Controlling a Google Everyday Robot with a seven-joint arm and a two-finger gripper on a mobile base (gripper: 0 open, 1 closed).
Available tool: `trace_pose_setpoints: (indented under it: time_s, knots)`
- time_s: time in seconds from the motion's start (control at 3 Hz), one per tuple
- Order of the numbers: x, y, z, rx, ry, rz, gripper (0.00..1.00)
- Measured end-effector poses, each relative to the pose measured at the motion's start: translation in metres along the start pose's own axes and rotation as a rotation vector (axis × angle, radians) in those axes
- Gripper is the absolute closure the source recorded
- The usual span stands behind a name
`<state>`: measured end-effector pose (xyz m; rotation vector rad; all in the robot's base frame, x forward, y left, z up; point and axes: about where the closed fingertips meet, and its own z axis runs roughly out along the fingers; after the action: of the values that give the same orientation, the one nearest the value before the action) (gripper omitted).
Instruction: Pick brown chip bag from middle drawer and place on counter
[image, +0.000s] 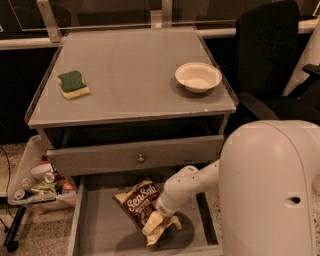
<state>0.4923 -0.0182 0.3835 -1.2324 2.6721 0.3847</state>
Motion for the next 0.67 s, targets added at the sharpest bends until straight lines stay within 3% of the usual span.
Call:
trace_pose_setpoints:
  time_s: [0.33, 0.67]
  knots:
    - [-0.0018, 0.0153, 0.0214, -0.046, 0.005, 0.002, 0.0]
    - [-0.0011, 0.016, 0.0225, -0.048, 0.006, 0.003, 0.19]
